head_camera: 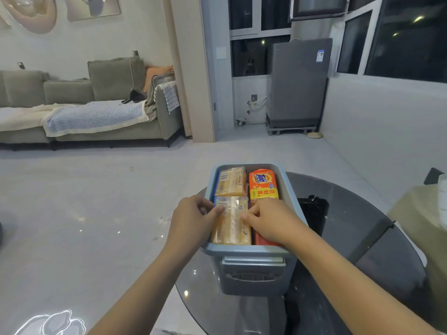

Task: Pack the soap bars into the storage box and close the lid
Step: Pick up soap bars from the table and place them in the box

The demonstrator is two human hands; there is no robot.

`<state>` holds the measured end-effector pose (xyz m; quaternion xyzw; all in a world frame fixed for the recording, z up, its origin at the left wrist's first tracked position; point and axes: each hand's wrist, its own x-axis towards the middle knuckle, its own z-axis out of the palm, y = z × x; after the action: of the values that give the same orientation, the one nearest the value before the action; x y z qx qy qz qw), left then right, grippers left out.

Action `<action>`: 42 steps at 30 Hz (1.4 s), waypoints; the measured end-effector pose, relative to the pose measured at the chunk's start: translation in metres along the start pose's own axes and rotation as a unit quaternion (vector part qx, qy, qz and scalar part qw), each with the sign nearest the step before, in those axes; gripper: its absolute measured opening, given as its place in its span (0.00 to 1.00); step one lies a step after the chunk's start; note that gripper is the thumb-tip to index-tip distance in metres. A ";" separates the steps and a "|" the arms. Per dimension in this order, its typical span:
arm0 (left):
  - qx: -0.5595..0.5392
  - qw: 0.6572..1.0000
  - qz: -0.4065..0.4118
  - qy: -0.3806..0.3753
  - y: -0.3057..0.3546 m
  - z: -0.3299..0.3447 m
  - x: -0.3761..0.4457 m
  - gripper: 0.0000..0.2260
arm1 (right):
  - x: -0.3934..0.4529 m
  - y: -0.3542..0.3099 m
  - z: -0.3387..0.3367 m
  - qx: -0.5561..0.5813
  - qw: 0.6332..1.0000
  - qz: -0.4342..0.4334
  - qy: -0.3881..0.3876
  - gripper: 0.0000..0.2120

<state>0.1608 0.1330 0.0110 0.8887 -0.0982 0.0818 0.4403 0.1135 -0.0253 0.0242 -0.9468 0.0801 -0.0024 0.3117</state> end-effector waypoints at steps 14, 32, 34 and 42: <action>-0.212 0.969 -0.112 -0.055 -0.002 0.002 -0.005 0.15 | -0.007 0.007 0.001 0.025 0.999 -0.036 -0.001 0.14; -0.338 0.920 -0.197 -0.037 0.026 0.038 -0.029 0.12 | -0.037 0.061 -0.021 -0.012 0.971 -0.087 0.222 0.14; -0.360 0.910 -0.205 -0.023 0.037 0.053 -0.034 0.13 | -0.041 0.068 -0.029 -0.023 0.973 -0.061 0.221 0.17; -0.305 0.922 -0.236 0.029 0.083 0.117 -0.041 0.19 | -0.054 0.098 -0.044 0.005 0.966 0.076 0.246 0.33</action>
<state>0.1074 -0.0053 -0.0055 0.7063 0.1070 -0.0323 0.6991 0.0429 -0.1206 0.0037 -0.9065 0.2259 -0.2124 0.2866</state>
